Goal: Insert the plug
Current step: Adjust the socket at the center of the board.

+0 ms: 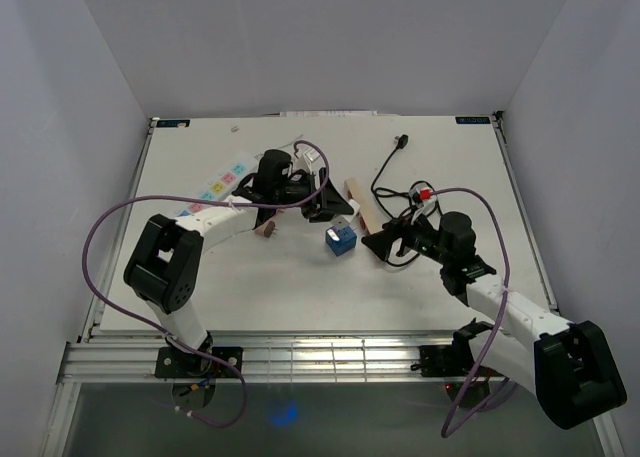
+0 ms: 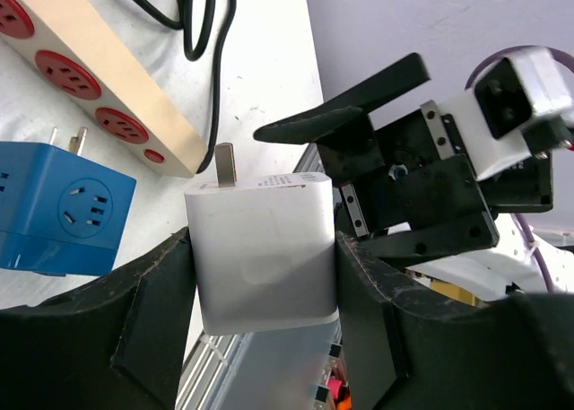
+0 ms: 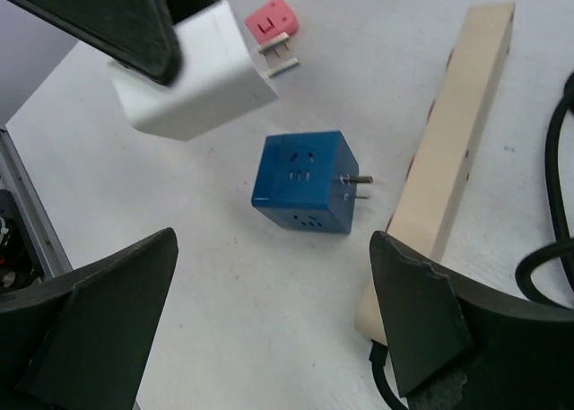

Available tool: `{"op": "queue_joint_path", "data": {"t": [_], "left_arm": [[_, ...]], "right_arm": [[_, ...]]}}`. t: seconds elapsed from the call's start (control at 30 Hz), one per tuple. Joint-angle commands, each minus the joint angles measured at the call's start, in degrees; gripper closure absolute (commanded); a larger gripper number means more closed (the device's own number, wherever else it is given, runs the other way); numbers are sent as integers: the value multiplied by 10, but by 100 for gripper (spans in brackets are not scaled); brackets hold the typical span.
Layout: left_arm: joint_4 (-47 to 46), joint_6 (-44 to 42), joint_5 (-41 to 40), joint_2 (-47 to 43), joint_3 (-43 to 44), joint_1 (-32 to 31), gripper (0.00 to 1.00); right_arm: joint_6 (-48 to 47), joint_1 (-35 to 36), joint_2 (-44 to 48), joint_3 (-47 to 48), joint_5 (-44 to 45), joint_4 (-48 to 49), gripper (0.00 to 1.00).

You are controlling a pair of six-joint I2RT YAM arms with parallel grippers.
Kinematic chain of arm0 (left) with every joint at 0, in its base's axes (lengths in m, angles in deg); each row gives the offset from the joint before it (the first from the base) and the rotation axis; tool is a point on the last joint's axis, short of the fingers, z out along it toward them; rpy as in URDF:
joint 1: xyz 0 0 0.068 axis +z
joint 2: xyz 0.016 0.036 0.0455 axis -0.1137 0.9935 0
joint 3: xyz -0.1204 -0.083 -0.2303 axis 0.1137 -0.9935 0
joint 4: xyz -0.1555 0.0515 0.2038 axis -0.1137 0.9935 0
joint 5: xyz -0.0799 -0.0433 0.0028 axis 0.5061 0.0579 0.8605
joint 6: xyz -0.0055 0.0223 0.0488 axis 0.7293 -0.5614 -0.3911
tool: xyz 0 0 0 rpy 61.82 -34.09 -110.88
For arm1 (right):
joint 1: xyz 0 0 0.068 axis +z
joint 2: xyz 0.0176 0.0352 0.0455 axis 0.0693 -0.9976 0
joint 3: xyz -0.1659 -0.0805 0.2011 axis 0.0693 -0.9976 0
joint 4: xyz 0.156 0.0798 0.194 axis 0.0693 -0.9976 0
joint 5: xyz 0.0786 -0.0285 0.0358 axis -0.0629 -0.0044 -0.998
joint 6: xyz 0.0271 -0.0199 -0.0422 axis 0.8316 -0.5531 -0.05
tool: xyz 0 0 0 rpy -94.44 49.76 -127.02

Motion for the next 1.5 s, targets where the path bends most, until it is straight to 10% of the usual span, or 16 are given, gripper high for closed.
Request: {"op": "queue_joint_path", "data": {"t": [0.0,0.77,1.47], "left_arm": [[-38,23,41,-19,-10,-1,56],[-51,23,71,15,-20,-52,56],[-54,17,80,20,-21,-58,45]], "right_arm": [[-29,22,22,-5,0,90,8],[-91,105,30,8,101,85,0],[-97,119,34,10,80,83,70]]}}
